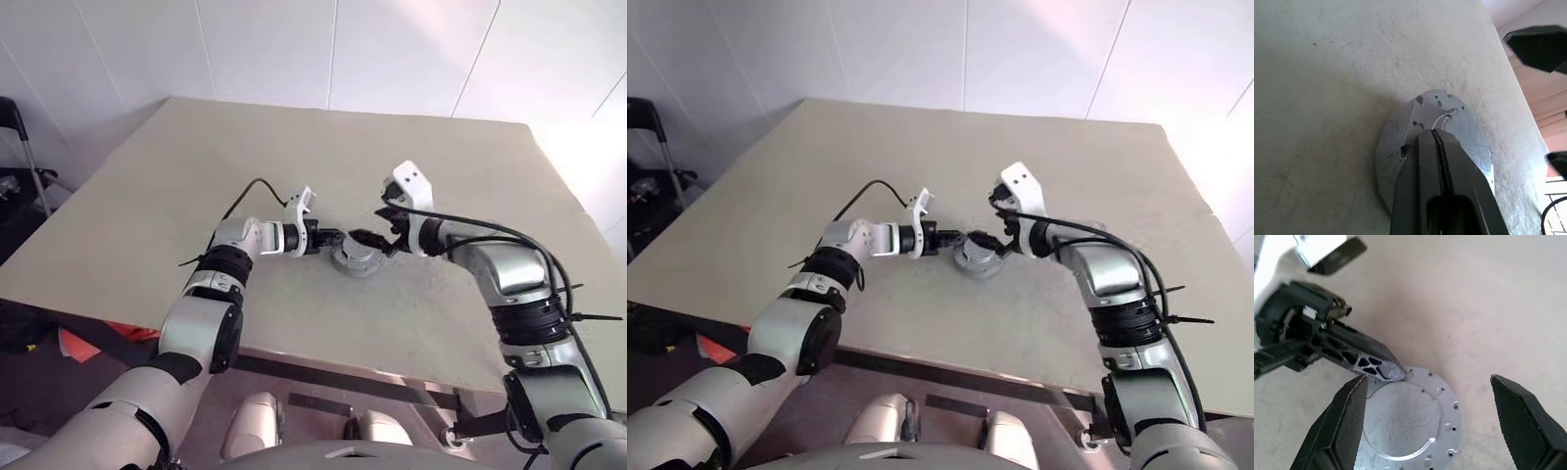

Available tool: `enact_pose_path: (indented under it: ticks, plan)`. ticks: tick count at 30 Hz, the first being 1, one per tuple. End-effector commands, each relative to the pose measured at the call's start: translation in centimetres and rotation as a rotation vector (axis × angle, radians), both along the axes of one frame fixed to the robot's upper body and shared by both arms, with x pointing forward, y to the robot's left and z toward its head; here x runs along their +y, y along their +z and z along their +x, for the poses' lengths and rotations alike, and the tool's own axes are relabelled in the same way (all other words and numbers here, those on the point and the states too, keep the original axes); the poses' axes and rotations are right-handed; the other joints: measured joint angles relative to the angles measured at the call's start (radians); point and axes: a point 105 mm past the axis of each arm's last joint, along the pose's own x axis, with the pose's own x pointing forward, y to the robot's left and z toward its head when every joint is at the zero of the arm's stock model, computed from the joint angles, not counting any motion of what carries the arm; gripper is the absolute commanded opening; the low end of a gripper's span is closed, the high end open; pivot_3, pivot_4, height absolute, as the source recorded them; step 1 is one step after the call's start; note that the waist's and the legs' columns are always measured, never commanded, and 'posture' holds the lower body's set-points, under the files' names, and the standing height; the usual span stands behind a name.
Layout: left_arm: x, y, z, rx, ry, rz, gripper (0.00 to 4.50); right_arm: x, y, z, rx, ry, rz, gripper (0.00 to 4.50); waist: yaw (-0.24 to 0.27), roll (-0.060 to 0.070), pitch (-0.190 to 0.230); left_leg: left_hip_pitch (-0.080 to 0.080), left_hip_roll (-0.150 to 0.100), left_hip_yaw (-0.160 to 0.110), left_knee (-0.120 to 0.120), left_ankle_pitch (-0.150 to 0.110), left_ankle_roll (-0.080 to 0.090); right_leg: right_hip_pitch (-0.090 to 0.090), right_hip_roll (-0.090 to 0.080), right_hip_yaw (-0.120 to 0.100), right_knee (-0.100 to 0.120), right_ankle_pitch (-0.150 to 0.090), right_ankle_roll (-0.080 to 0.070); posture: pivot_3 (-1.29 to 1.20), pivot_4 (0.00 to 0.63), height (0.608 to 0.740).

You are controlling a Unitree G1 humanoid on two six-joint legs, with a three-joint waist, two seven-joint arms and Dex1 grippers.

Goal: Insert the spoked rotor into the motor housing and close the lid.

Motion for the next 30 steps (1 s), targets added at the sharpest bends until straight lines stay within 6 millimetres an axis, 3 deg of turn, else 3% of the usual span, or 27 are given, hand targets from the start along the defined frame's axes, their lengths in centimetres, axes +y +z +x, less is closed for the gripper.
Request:
enact_pose_path:
  ticks: [1,12,15,21,30]
  plan:
    - [-0.3,-0.9,-0.6,0.02,-0.027,0.028,0.0,-0.3,2.0,-0.4,-0.017,0.002,0.073,4.48,0.005,0.0,0.0,0.0,0.0,0.0,0.0,0.0,0.0,0.0,0.0,0.0,0.0,-0.001,-0.001,0.0,0.0,0.74]
    - [-1.1,0.0,-1.1,-0.004,-0.074,-0.016,0.0,-6.1,-2.1,-1.5,0.334,-0.261,0.245,4.48,0.019,0.0,0.0,-0.003,0.0,0.0,-0.001,0.0,0.0,-0.003,0.0,-0.001,-0.001,-0.001,-0.001,0.0,0.0,0.74]
    - [-1.1,0.0,-1.0,-0.007,-0.073,-0.015,0.0,-6.8,-3.4,-2.2,0.431,-0.303,0.297,4.48,0.019,0.0,0.0,-0.003,0.0,0.0,-0.001,0.0,0.0,-0.003,0.0,-0.001,-0.001,-0.001,-0.001,0.0,0.0,0.74]
    - [-0.8,0.0,-0.7,-0.012,-0.051,-0.012,0.0,-5.8,-5.7,-3.4,0.575,-0.327,0.39,4.48,0.019,0.001,0.0,-0.003,0.0,0.0,-0.001,0.0,0.0,-0.003,0.0,-0.001,-0.001,-0.001,-0.001,0.0,0.0,0.74]
    - [0.0,0.4,0.0,-0.016,-0.005,-0.021,0.0,-2.2,-5.8,-3.7,0.698,-0.286,0.583,4.48,0.012,0.001,0.0,0.0,0.0,0.0,-0.004,0.002,-0.004,-0.003,0.0,-0.001,0.0,-0.001,-0.001,0.0,0.0,0.74]
